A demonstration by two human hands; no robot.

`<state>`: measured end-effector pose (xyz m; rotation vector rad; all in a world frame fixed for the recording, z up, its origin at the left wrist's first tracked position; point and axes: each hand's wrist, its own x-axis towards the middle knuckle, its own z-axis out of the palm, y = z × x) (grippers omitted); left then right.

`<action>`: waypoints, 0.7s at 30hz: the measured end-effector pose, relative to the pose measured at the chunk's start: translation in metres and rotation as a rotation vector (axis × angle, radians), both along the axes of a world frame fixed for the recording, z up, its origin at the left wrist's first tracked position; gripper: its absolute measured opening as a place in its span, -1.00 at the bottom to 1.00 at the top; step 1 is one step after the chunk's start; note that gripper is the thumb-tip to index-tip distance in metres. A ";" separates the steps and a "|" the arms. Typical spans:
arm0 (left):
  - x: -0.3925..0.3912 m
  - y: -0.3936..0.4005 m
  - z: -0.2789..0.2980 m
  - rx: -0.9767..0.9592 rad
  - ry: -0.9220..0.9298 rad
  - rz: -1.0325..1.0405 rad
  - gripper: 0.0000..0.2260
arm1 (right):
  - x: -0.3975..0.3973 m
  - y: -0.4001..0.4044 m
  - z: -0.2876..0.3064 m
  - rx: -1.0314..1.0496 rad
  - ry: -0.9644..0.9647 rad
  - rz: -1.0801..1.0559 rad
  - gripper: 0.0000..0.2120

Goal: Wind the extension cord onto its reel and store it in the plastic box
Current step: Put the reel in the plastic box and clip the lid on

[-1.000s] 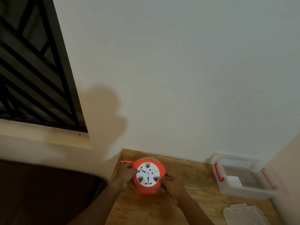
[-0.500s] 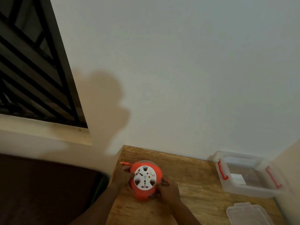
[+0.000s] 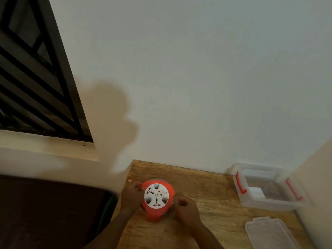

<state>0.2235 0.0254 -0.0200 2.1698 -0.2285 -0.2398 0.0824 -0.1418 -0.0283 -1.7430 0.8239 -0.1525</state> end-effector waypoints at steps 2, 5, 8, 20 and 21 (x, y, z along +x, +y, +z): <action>-0.003 -0.003 0.004 -0.017 -0.046 0.007 -0.91 | -0.007 -0.005 0.003 0.013 -0.019 -0.041 -0.88; -0.013 -0.015 0.007 -0.062 -0.041 -0.027 -0.87 | -0.030 -0.018 0.007 0.050 -0.023 -0.166 -0.79; -0.027 -0.034 0.008 -0.090 -0.045 -0.053 -0.81 | -0.067 -0.035 0.009 0.064 -0.047 -0.257 -0.82; -0.109 -0.183 0.060 -0.300 0.012 -0.485 -0.89 | -0.200 -0.113 0.038 0.005 -0.090 -0.606 -0.70; -0.118 -0.195 0.065 -0.305 0.007 -0.525 -0.89 | -0.209 -0.121 0.040 -0.004 -0.098 -0.622 -0.68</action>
